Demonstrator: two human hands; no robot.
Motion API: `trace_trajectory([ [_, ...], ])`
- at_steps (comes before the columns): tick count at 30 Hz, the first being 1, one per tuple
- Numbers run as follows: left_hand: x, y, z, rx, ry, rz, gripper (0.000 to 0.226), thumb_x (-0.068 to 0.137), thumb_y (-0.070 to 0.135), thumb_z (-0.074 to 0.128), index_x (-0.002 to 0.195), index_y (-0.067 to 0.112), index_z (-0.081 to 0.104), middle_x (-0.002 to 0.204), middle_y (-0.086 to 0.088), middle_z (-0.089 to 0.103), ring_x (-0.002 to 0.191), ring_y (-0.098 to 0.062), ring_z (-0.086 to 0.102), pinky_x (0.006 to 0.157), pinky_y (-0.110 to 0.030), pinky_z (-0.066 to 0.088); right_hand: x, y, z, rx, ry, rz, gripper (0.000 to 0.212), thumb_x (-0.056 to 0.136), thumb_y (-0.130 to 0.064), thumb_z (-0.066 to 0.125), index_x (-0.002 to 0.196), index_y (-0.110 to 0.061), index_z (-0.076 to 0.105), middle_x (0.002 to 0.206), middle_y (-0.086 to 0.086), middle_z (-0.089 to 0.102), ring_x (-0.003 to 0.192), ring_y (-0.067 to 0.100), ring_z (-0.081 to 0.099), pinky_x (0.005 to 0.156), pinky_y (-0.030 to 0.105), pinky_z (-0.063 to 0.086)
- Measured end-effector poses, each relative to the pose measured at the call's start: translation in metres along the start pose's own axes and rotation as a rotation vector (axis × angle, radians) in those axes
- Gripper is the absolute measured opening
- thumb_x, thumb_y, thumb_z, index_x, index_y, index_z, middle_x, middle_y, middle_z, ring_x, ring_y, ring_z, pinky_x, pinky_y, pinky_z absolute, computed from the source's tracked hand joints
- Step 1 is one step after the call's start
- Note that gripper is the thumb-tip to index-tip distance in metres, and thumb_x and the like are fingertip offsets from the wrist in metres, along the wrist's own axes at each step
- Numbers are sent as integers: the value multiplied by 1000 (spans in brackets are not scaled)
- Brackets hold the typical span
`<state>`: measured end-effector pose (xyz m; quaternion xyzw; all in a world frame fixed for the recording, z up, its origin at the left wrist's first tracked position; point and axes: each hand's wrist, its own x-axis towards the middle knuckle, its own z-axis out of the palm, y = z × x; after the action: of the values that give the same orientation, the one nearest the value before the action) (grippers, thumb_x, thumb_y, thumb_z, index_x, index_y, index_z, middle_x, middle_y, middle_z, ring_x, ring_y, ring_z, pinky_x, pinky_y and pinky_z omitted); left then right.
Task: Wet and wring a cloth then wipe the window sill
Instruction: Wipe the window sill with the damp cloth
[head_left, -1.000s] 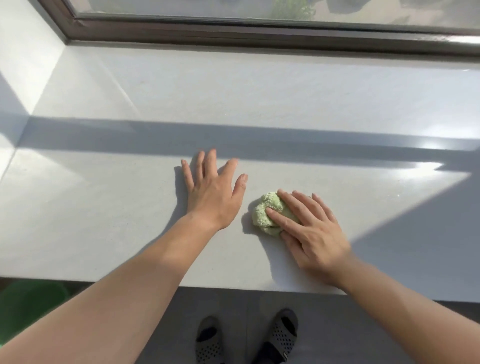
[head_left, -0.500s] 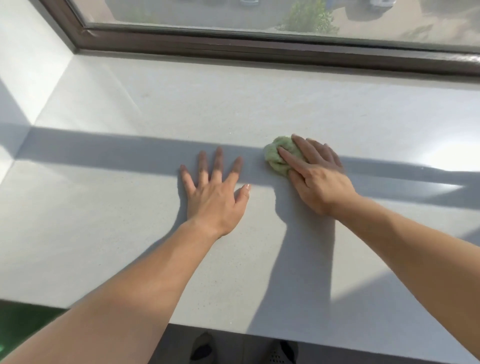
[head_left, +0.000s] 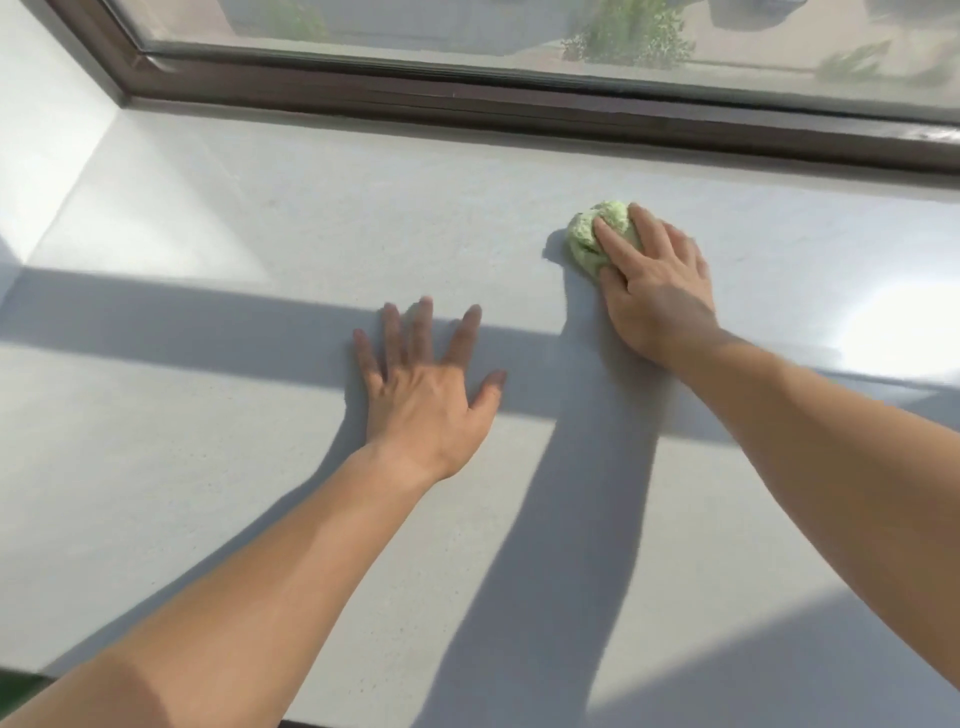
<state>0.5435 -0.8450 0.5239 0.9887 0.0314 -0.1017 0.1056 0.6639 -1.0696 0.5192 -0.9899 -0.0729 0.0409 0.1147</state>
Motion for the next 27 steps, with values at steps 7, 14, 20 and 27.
trace_trajectory([
  [7,47,22,0,44,26,127,64,98,57,24,156,32,8,166,-11,-6,150,-32,-17,117,-59,-11,-3,-46,15,-38,18,-126,47,102,-46,27,149,-46,26,163,-4,13,148,26,12,121,46,5],
  [14,29,27,10,107,25,121,64,96,57,19,155,37,6,165,-13,-10,148,-38,-22,114,-64,-11,60,-27,6,-8,93,143,51,97,-39,32,148,-42,30,161,3,18,144,32,17,118,53,11],
  [20,14,27,10,85,25,134,64,95,56,23,155,37,9,165,-14,-7,148,-37,-20,114,-64,-11,26,-5,-4,-49,36,-224,47,102,-41,32,149,-42,32,161,0,22,143,28,20,118,49,15],
  [27,4,36,8,119,52,133,67,94,57,18,156,34,10,165,-17,-3,149,-40,-15,115,-66,-6,14,49,-23,10,120,213,49,99,-39,30,148,-44,31,161,0,20,144,31,19,118,48,16],
])
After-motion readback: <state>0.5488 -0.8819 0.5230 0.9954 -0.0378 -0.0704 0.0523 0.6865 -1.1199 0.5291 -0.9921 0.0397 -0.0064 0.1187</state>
